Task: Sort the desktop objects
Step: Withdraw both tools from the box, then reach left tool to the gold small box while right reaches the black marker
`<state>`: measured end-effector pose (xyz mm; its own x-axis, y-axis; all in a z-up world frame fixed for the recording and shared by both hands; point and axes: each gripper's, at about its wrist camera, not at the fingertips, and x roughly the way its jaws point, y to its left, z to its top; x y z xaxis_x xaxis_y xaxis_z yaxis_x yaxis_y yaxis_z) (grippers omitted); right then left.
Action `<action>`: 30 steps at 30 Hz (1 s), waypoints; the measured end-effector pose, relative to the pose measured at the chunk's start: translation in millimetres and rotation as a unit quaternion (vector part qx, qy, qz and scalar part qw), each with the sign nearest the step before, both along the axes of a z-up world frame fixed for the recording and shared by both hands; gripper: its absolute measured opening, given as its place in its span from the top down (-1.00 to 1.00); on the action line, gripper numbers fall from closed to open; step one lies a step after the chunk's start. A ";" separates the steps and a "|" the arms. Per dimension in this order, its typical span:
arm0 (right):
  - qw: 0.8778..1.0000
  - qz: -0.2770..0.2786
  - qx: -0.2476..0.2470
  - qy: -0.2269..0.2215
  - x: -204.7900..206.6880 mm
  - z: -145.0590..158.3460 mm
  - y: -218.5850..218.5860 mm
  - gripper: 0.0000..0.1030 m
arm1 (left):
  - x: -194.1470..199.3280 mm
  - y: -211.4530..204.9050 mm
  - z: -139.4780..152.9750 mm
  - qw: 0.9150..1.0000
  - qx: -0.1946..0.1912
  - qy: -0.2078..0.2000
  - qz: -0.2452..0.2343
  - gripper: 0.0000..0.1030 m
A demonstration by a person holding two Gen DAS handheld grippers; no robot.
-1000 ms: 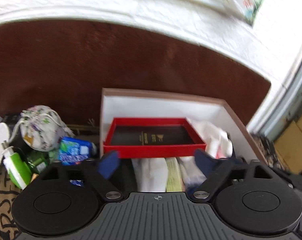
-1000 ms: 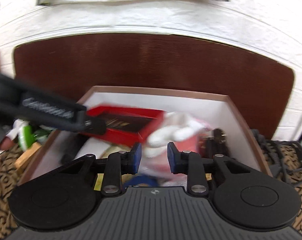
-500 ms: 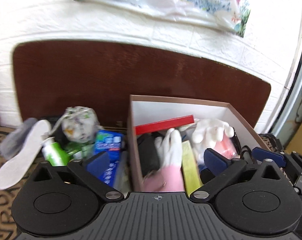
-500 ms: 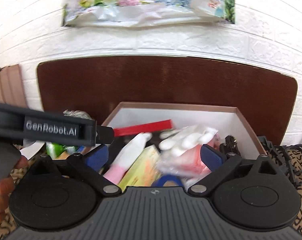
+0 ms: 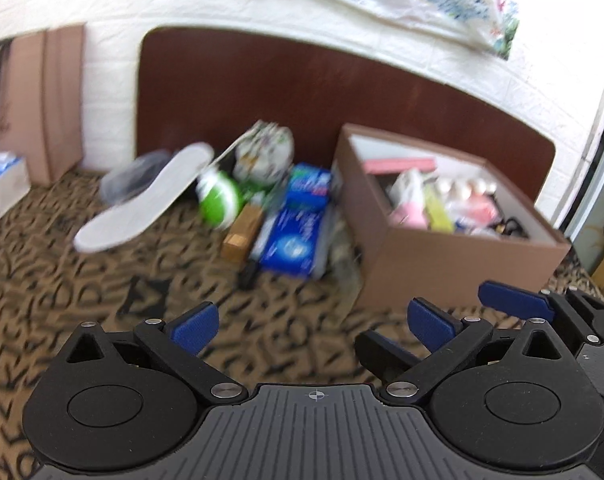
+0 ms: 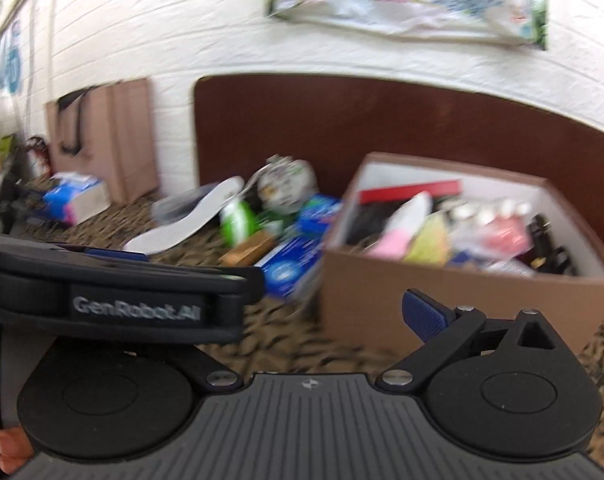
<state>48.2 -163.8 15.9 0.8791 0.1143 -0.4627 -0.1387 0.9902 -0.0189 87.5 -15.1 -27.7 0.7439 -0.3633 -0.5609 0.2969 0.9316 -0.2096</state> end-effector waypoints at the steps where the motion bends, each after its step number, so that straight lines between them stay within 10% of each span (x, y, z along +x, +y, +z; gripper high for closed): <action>1: 1.000 0.005 -0.007 -0.003 -3.3 -5.3 9.6 -0.95 | -0.6 7.6 -6.0 1.000 0.002 0.008 0.000 -1.00; 16: 0.999 0.030 -0.014 0.027 43.2 -49.4 67.1 -0.65 | 75.2 48.3 -19.1 0.997 0.062 -0.037 0.011 -1.00; 30: 0.996 -0.014 0.016 0.086 125.7 -84.8 66.9 -0.14 | 179.4 12.0 -52.5 0.996 0.080 0.020 -0.036 -0.58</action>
